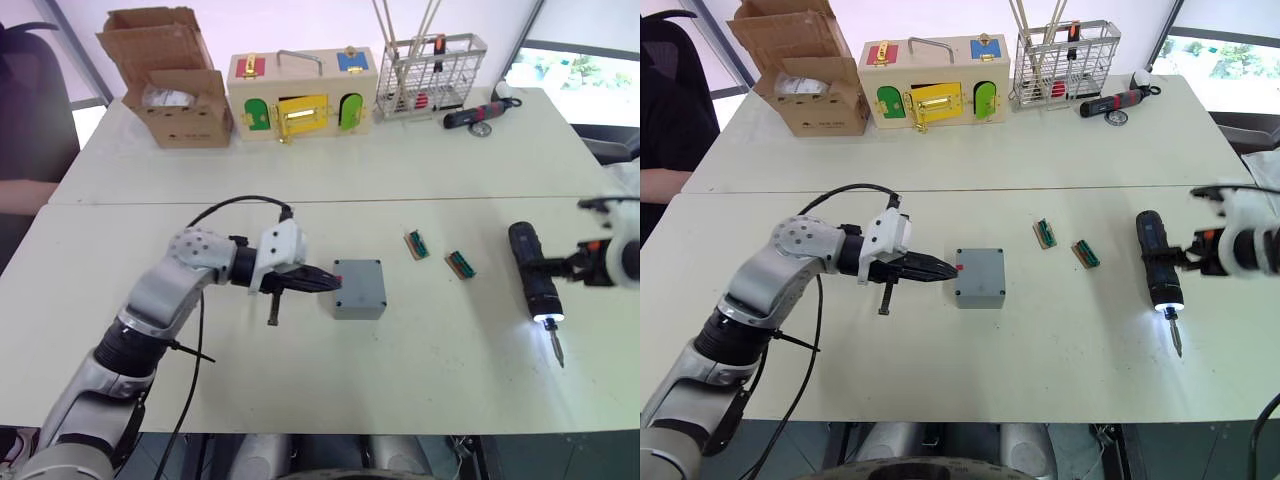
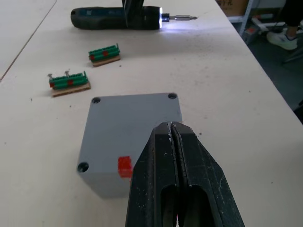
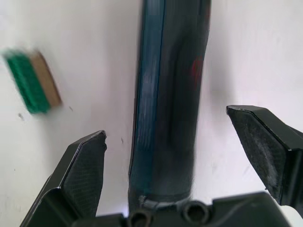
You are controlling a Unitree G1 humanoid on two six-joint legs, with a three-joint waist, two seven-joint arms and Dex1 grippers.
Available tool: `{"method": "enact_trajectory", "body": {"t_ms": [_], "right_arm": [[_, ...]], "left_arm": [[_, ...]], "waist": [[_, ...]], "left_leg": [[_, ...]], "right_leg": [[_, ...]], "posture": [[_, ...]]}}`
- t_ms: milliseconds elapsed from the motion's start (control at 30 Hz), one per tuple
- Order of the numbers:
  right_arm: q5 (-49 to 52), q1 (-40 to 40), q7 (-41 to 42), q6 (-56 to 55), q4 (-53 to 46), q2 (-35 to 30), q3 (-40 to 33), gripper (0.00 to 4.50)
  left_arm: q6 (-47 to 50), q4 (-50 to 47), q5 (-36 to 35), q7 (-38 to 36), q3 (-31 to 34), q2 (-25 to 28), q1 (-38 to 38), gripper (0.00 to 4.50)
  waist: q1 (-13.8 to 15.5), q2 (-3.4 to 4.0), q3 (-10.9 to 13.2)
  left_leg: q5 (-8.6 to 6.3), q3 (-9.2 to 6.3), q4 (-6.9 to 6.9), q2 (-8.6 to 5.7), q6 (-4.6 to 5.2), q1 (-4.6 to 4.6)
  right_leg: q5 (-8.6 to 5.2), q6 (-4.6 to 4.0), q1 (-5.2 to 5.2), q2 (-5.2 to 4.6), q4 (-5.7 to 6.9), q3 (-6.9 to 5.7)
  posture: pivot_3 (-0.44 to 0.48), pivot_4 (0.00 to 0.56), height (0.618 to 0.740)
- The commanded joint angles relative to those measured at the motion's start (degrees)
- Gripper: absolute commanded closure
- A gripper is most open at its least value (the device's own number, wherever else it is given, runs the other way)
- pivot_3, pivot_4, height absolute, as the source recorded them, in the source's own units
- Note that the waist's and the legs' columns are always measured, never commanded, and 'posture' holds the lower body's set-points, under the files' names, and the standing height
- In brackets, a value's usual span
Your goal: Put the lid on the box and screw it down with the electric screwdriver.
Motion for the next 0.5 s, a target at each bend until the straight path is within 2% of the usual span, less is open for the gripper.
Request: {"method": "enact_trajectory", "body": {"t_ms": [33, 100, 233, 367, 467, 500], "right_arm": [[2.35, -5.06, 7.41, -8.06, -6.48, -2.73, -6.4, 0.01], [4.5, -3.24, 10.55, -10.69, -11.2, -1.76, -9.21, 0.01], [5.87, 13.79, 7.0, -13.48, -29.02, 6.09, -15.34, 0.01], [4.69, 27.27, 3.0, -16.59, -40.28, 13.91, -15.75, 0.01], [0.64, 32.41, -0.51, -22.07, -42.4, 18.57, -12.34, 0.65], [-0.2, 33.06, -1.59, -22.99, -42.77, 19.86, -11.19, 1.0]], "left_arm": [[2.27, 1.32, -1.89, 0.53, 5.0, 2.59, 0.4, 4.5], [3.08, 2.44, -2.22, 0.98, 6.28, 3.47, 0.83, 4.5], [4.32, 2.39, -1.21, 2.56, 6.55, 4.28, 3.69, 4.5], [5.81, -0.58, -0.89, 3.56, 5.39, 4.67, 7.31, 4.5], [5.91, -0.1, 0.98, 7.08, 3.93, 2.05, 7.62, 4.5], [4.5, 0.4, 2.88, 7.47, 2.52, 1.85, 7.68, 4.5]], "waist": [[-0.14, 0.0, 0.01], [-0.13, -0.03, 0.01], [0.42, -0.75, -0.22], [1.75, -0.65, -0.15], [1.8, -0.65, -0.15], [1.7, -0.68, -0.16]], "left_leg": [[0.0, 0.0, -0.01, 0.0, 0.0, 0.0], [0.0, -0.03, -0.05, 0.08, 0.0, 0.01], [-0.05, -0.39, -0.09, 0.23, 0.04, 0.05], [0.02, -0.3, 0.05, -0.03, -0.06, -0.02], [0.03, -0.32, 0.16, -0.07, -0.09, 0.0], [0.03, -0.32, 0.16, -0.08, -0.08, 0.03]], "right_leg": [[0.0, 0.0, -0.02, 0.02, 0.0, 0.0], [0.0, 0.0, -0.04, 0.11, 0.01, 0.0], [0.0, 0.0, 0.13, 0.27, 0.0, -0.11], [0.0, 0.0, 0.1, -0.01, 0.02, 0.0], [0.0, 0.0, 0.21, -0.03, 0.04, 0.0], [0.01, 0.0, 0.25, -0.03, 0.04, -0.01]], "posture": [[0.0, 0.15, 0.74], [0.0, 0.15, 0.74], [0.0, 0.15, 0.74], [0.0, 0.15, 0.74], [0.0, 0.15, 0.74], [0.0, 0.15, 0.74]]}}
